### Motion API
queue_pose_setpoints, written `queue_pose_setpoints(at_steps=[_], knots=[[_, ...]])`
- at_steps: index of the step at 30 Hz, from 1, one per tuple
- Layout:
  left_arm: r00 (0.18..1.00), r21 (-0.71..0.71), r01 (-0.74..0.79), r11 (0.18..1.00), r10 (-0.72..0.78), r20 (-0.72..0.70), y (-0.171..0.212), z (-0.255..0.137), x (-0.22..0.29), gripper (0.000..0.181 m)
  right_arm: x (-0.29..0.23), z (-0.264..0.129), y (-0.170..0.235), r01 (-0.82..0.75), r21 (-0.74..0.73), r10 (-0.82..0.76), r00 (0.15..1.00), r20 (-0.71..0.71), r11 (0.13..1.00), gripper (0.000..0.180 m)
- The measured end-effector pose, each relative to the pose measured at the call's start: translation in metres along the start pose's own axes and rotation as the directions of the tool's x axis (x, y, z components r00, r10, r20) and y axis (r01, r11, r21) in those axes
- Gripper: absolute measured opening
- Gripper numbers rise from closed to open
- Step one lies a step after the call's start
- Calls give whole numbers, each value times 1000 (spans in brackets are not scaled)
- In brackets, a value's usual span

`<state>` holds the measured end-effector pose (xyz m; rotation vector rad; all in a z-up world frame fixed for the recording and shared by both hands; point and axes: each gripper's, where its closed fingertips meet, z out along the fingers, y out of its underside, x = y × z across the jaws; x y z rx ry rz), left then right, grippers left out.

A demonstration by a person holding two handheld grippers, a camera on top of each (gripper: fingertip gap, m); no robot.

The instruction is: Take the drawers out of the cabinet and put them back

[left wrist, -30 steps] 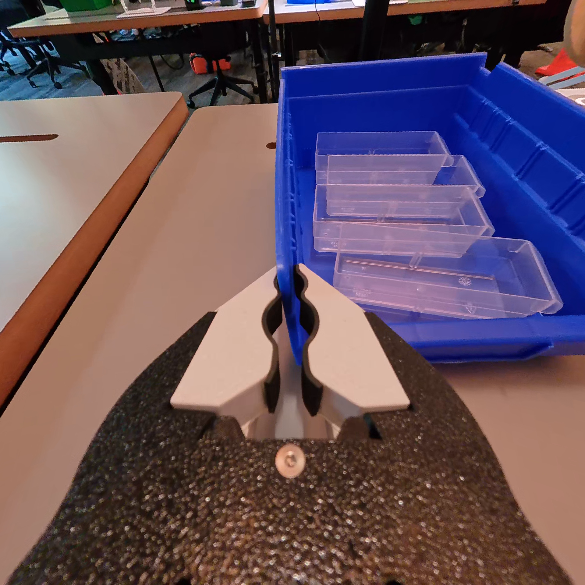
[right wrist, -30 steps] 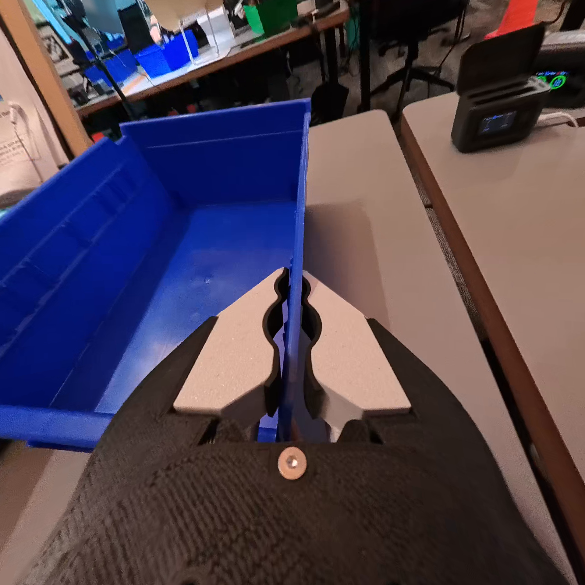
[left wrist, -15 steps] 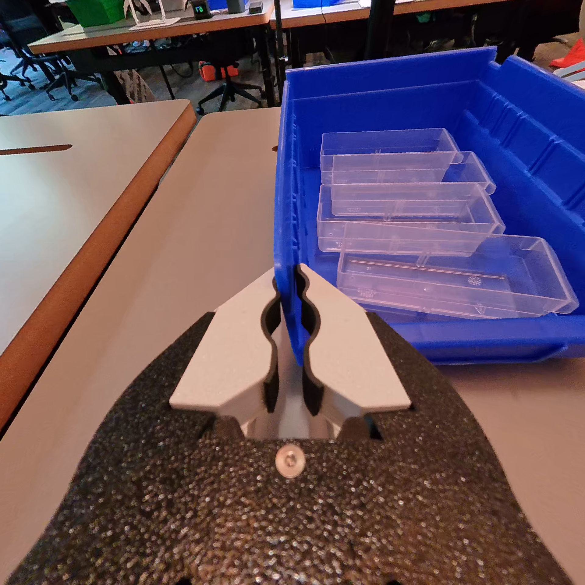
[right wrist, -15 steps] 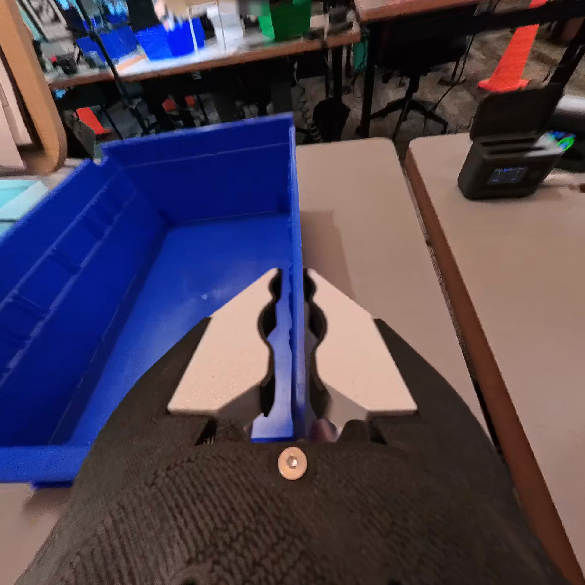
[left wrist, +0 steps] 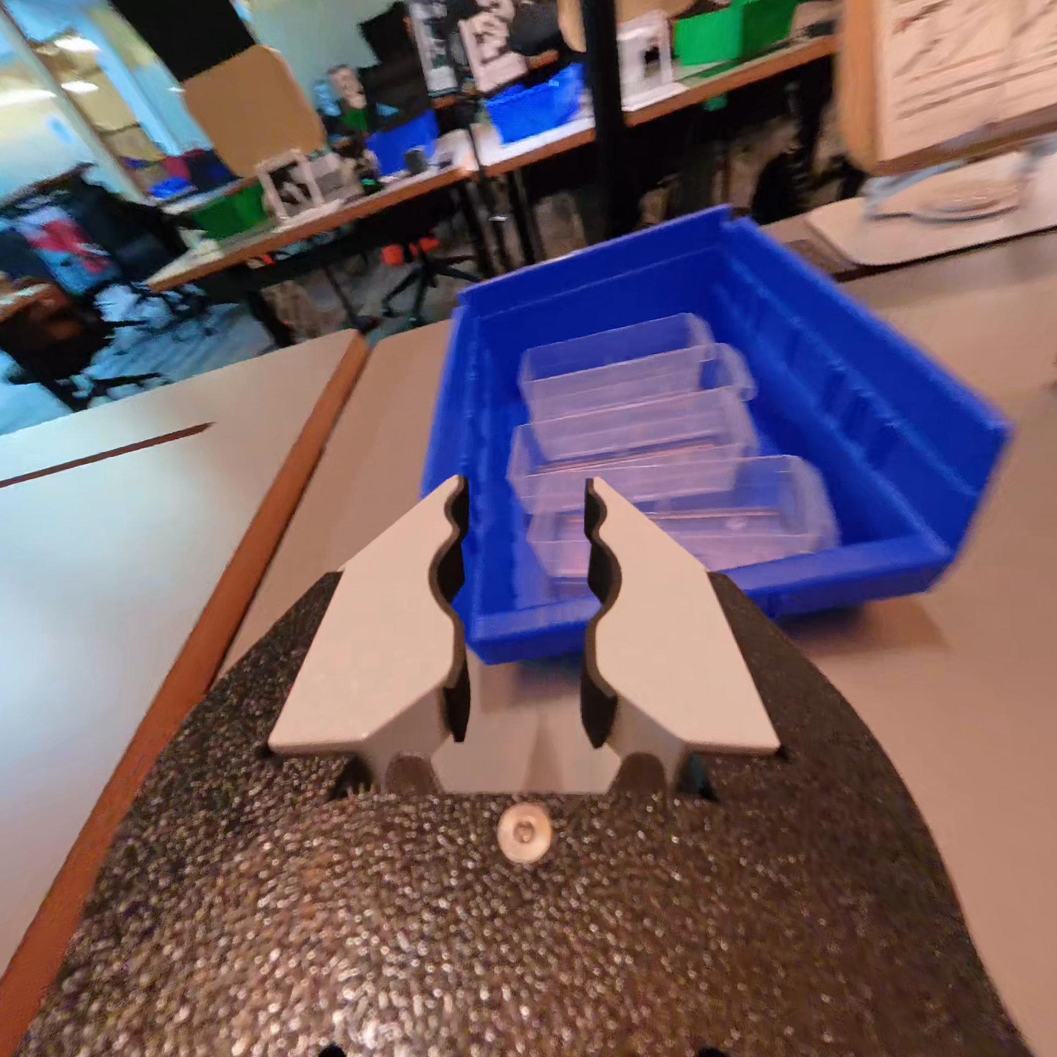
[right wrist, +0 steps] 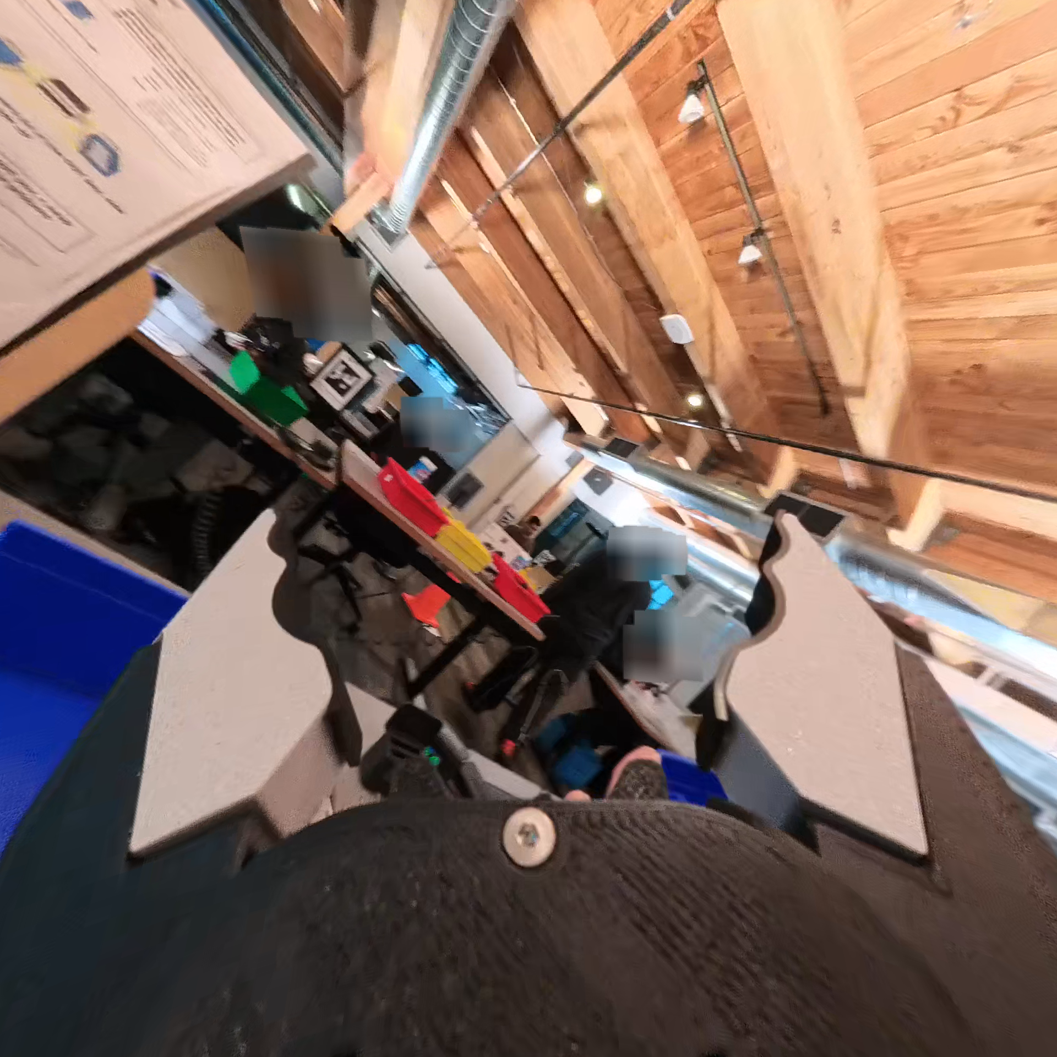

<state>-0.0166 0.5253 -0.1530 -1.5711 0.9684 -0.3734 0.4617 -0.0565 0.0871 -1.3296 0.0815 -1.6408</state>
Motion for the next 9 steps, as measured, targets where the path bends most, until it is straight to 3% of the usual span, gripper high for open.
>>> queue_pose_setpoints(at_steps=[1, 3, 4, 5, 7, 8, 9], knots=[[999, -11, -2, 1000, 1, -50, -3, -2, 12, 38, -4, 0, -14, 37, 11, -38, 999, 10, 999, 148], [989, -36, -12, 999, 6, -145, -8, -2, 35, 37, -31, -4, -46, 115, 96, -127, 983, 135, 989, 99], [983, -61, -22, 998, 10, -184, -9, -2, 45, 37, -41, -7, -61, 148, 125, -168, 971, 169, 981, 84], [976, -90, -34, 995, 14, -216, -10, 0, 52, 37, -43, -7, -74, 157, 137, -176, 974, 142, 978, 94], [955, -155, -75, 985, 26, -296, -12, 5, 70, 39, -47, -4, -99, 138, 159, -152, 985, 80, 978, 141], [945, -197, -94, 976, 25, -326, -13, 10, 77, 41, -55, -2, -107, 115, 153, -131, 986, 99, 981, 149], [938, -239, -110, 965, 21, -347, -14, 15, 84, 43, -74, -1, -115, 85, 142, -112, 974, 195, 986, 139]])
